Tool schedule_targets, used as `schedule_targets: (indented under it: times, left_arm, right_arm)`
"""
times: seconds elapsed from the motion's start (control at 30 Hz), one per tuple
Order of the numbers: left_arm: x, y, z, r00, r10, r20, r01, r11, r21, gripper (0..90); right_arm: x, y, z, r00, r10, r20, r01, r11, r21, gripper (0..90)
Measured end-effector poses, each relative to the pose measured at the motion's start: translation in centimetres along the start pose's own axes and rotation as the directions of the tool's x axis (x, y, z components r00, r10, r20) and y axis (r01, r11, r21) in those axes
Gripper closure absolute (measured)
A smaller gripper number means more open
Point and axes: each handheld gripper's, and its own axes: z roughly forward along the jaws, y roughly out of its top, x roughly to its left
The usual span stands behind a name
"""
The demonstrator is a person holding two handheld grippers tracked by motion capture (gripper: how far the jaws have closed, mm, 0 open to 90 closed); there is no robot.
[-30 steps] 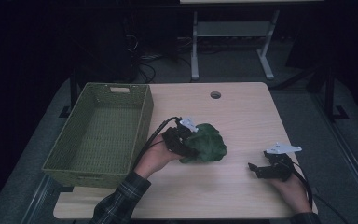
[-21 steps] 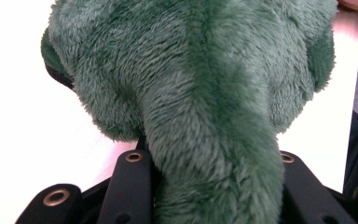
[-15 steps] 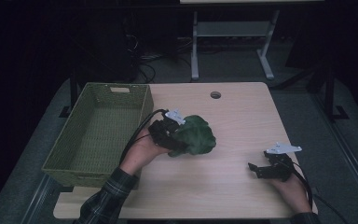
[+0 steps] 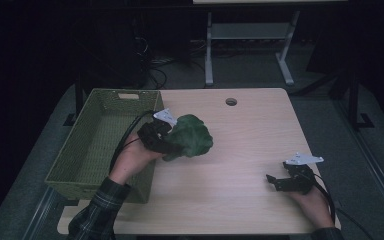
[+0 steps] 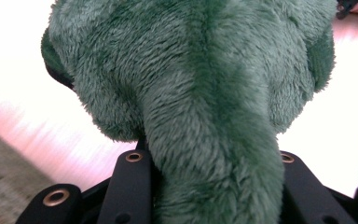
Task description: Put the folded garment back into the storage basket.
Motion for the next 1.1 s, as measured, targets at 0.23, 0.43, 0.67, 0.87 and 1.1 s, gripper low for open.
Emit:
schedule_targets:
  times: [0.23, 0.43, 0.67, 0.87, 1.1]
  left_arm:
    - [1.3, -0.5, -2.1, 0.9986, -0.026, -0.046, 0.025, 0.9995, -0.02, 64.8]
    - [2.5, -1.3, -3.5, 0.9947, -0.059, -0.084, 0.057, 0.9978, -0.033, 64.8]
    - [3.8, -2.5, -5.1, 0.9873, -0.099, -0.124, 0.094, 0.9944, -0.049, 64.8]
    - [4.8, -3.7, -6.2, 0.9772, -0.133, -0.166, 0.125, 0.9906, -0.056, 64.7]
    - [6.1, -5.5, -7.6, 0.9613, -0.187, -0.202, 0.175, 0.9816, -0.076, 64.7]
  right_arm:
    - [0.0, 0.0, 0.0, 1.0, 0.0, 0.0, 0.0, 1.0, 0.0, 14.7]
    - [0.0, 0.0, 0.0, 1.0, 0.0, 0.0, 0.0, 1.0, 0.0, 14.7]
    - [0.0, 0.0, 0.0, 1.0, 0.001, 0.0, -0.001, 1.0, 0.0, 14.7]
    - [0.0, 0.0, 0.0, 1.0, 0.0, 0.0, 0.0, 1.0, 0.0, 14.7]
    - [0.0, 0.0, 0.0, 1.0, 0.0, 0.0, 0.0, 1.0, 0.0, 14.7]
